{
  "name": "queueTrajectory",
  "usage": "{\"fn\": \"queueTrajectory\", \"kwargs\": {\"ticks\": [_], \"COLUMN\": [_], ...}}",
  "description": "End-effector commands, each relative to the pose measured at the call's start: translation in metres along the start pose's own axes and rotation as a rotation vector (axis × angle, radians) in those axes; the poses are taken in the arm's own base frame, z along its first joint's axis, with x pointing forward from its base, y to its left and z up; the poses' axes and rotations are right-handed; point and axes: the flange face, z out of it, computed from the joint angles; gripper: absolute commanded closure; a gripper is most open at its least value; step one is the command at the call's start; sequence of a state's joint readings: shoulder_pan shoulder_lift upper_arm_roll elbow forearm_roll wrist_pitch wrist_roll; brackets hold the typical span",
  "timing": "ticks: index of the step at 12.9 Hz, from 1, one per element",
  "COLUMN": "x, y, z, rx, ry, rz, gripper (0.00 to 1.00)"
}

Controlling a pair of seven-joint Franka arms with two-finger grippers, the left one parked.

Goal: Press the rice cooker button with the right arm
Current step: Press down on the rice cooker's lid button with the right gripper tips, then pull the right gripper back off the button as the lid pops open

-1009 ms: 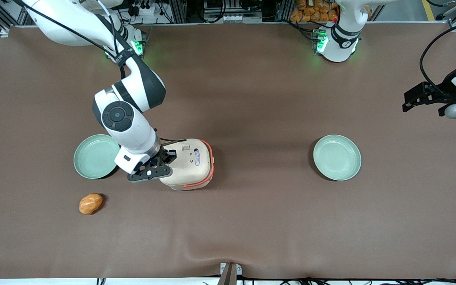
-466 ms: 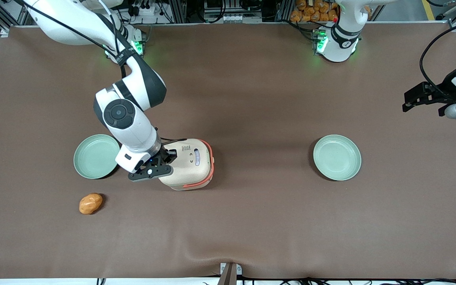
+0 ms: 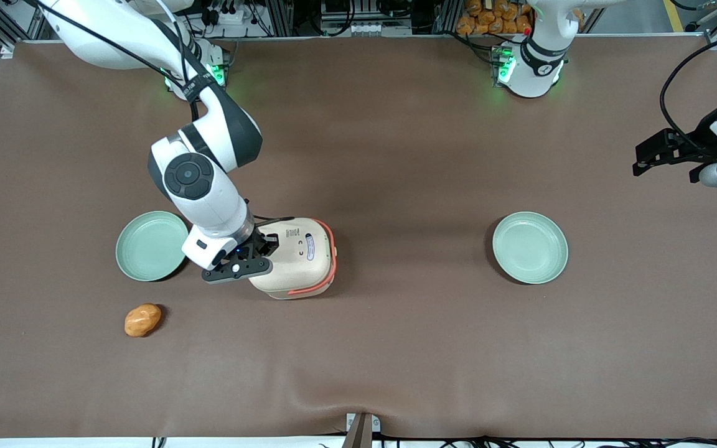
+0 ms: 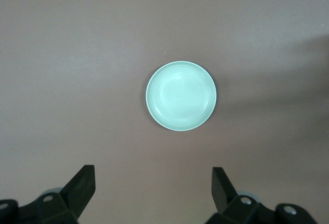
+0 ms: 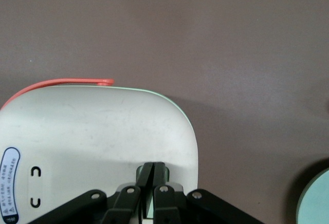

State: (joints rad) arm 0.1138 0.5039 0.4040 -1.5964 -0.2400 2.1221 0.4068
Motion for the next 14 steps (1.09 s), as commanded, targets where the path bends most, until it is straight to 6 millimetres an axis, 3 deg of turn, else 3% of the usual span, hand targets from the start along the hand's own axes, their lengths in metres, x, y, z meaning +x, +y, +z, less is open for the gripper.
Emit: {"fn": "queueTrajectory", "kwargs": {"ticks": [1,8,9,10,13,14], "x": [0.001,0.012,0.014,0.016,0.011,0.004], "y": [-0.01,0.002,0.005,0.01,0.033,0.042], "z": [-0.007,-0.063,-0.076,-0.088,-0.145,-0.161], "rx": [0.02,0.036,0.04,0.038,0.043,0.038], "ry": [-0.063,-0.079,-0.082,-0.086,-0.057,-0.074], "rz": [0.028,0.064,0.073,0.081,0.073,0.071], "gripper": [0.92,0.88,0.86,0.76,0.74,0.69]}}
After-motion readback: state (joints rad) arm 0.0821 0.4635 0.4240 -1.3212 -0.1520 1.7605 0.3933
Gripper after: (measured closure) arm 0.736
